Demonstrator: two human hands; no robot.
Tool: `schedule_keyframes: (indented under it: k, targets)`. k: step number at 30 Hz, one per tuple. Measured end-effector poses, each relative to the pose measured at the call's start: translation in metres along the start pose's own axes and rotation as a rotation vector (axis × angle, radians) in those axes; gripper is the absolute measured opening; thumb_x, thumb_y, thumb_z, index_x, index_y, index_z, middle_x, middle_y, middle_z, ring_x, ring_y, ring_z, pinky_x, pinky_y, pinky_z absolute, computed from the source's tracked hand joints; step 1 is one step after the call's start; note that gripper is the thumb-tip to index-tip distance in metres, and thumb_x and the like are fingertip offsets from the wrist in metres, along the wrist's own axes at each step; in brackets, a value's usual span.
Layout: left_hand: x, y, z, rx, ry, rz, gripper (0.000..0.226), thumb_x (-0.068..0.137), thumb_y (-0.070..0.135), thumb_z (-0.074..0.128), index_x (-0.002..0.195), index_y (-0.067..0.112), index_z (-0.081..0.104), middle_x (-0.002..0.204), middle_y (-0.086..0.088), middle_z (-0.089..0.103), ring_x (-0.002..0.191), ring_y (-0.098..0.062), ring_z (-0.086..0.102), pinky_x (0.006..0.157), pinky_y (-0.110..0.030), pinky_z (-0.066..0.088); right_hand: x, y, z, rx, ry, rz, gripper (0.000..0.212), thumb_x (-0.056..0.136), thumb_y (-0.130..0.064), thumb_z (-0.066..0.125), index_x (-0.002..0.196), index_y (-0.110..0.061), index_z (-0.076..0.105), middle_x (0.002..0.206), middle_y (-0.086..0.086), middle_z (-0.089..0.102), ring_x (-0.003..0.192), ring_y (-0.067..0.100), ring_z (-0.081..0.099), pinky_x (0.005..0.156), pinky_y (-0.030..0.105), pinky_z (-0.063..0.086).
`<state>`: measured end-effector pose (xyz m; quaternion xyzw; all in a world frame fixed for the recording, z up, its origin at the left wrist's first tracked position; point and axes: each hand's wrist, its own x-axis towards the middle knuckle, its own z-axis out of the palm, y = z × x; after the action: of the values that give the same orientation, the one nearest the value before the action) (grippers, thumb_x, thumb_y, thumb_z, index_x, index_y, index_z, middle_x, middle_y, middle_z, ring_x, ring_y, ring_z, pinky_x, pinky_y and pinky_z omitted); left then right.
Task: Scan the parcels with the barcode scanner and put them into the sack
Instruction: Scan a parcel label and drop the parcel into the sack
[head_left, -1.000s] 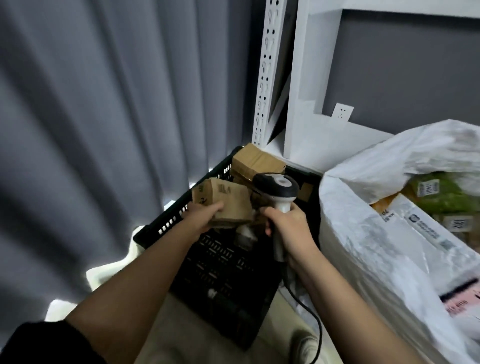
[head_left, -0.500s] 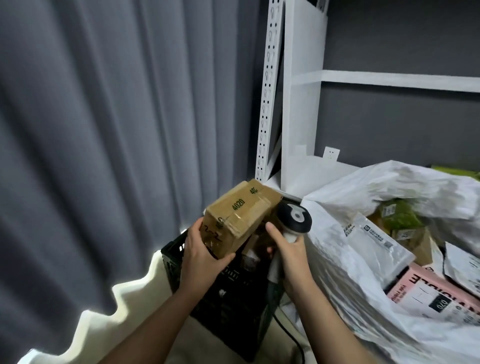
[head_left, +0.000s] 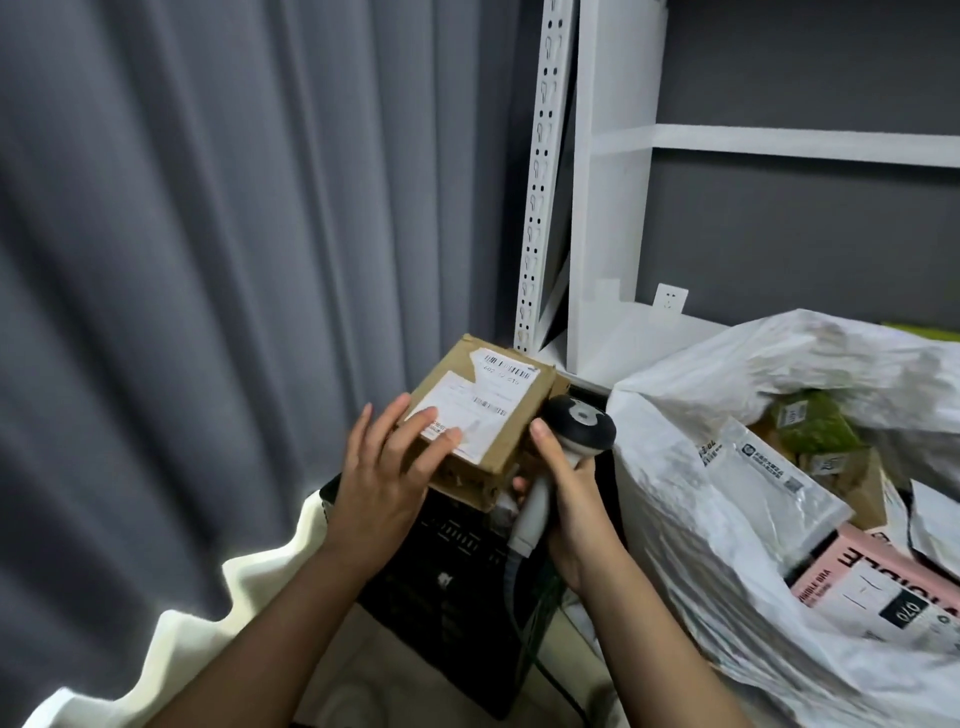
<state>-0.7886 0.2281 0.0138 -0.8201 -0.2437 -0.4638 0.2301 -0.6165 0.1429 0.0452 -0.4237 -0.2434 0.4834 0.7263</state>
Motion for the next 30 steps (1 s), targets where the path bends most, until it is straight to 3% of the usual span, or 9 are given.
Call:
schedule_keyframes:
  k: [6, 8, 11, 13, 18, 20, 23, 26, 30]
  targets:
    - [-0.004, 0.009, 0.006, 0.010, -0.065, 0.077, 0.069, 0.086, 0.014, 0.066, 0.141, 0.030, 0.028, 0.136, -0.009, 0.033, 0.135, -0.034, 0.031, 0.110, -0.060, 0.030, 0.010, -0.003, -0.005, -0.046, 0.001, 0.030, 0.067, 0.077, -0.031, 0.081, 0.135, -0.015, 0.051, 0.117, 0.008, 0.072, 0.107, 0.027, 0.069, 0.096, 0.045, 0.052]
    - [-0.004, 0.010, 0.006, -0.025, -0.158, 0.080, 0.073, 0.081, 0.029, 0.072, 0.141, 0.030, 0.031, 0.141, -0.009, 0.033, 0.138, -0.035, 0.029, 0.109, -0.060, 0.030, 0.014, -0.001, -0.009, -0.058, 0.009, 0.015, 0.055, 0.080, -0.024, 0.078, 0.130, -0.012, 0.057, 0.116, 0.010, 0.072, 0.109, 0.031, 0.068, 0.098, 0.048, 0.051]
    - [-0.001, 0.012, -0.003, -0.164, -0.311, -0.003, 0.072, 0.082, 0.062, 0.058, 0.142, 0.029, 0.034, 0.150, -0.012, 0.027, 0.144, -0.036, 0.021, 0.109, -0.062, 0.028, 0.017, 0.002, -0.012, -0.094, 0.047, -0.018, 0.075, 0.067, -0.031, 0.084, 0.133, -0.013, 0.052, 0.114, 0.011, 0.073, 0.114, 0.045, 0.060, 0.099, 0.059, 0.047]
    - [0.001, 0.016, -0.010, -0.234, -0.336, -0.076, 0.068, 0.087, 0.065, 0.044, 0.144, 0.030, 0.032, 0.154, -0.012, 0.022, 0.146, -0.034, 0.016, 0.108, -0.062, 0.030, 0.017, 0.003, -0.012, -0.111, 0.046, -0.049, 0.081, 0.064, -0.033, 0.084, 0.135, -0.014, 0.048, 0.114, 0.009, 0.073, 0.111, 0.040, 0.064, 0.097, 0.058, 0.049]
    - [0.018, 0.046, -0.022, -0.522, -0.275, -0.677, 0.093, 0.073, 0.065, 0.060, 0.148, 0.034, 0.015, 0.155, 0.009, 0.006, 0.143, -0.018, 0.022, 0.108, -0.038, 0.032, 0.017, 0.003, -0.011, -0.138, 0.004, -0.131, 0.078, 0.070, -0.023, 0.081, 0.138, -0.010, 0.045, 0.122, 0.005, 0.070, 0.113, 0.021, 0.067, 0.095, 0.040, 0.054]
    - [0.024, 0.049, -0.021, -0.637, -0.291, -0.917, 0.108, 0.067, 0.060, 0.072, 0.150, 0.035, 0.008, 0.151, 0.013, 0.011, 0.134, -0.008, 0.028, 0.100, -0.028, 0.033, 0.016, 0.003, -0.011, -0.155, -0.016, -0.146, 0.078, 0.072, -0.020, 0.081, 0.140, -0.010, 0.044, 0.123, 0.005, 0.069, 0.113, 0.020, 0.066, 0.095, 0.039, 0.055]
    - [0.028, 0.042, -0.020, -0.848, -0.374, -1.092, 0.116, 0.061, 0.053, 0.080, 0.150, 0.036, 0.007, 0.145, 0.014, 0.028, 0.128, -0.004, 0.037, 0.103, -0.032, 0.038, 0.016, 0.002, -0.012, -0.192, -0.028, -0.171, 0.082, 0.070, -0.024, 0.083, 0.140, -0.010, 0.043, 0.124, 0.006, 0.069, 0.115, 0.022, 0.065, 0.100, 0.046, 0.051]
    - [0.026, 0.033, -0.022, -1.079, -0.472, -1.241, 0.099, 0.069, 0.043, 0.081, 0.147, 0.032, 0.022, 0.127, 0.017, 0.051, 0.115, -0.005, 0.054, 0.104, -0.038, 0.045, 0.017, 0.002, -0.016, -0.217, -0.064, -0.186, 0.082, 0.070, -0.026, 0.083, 0.141, -0.011, 0.043, 0.127, 0.007, 0.067, 0.119, 0.023, 0.063, 0.103, 0.049, 0.048]
    - [0.019, 0.023, -0.026, -1.403, -0.675, -1.376, 0.075, 0.075, 0.038, 0.077, 0.137, 0.032, 0.035, 0.129, -0.001, 0.062, 0.109, -0.022, 0.066, 0.093, -0.041, 0.053, 0.017, 0.003, -0.016, -0.264, -0.100, -0.179, 0.083, 0.069, -0.028, 0.084, 0.140, -0.013, 0.045, 0.129, 0.006, 0.065, 0.120, 0.023, 0.062, 0.103, 0.047, 0.047]
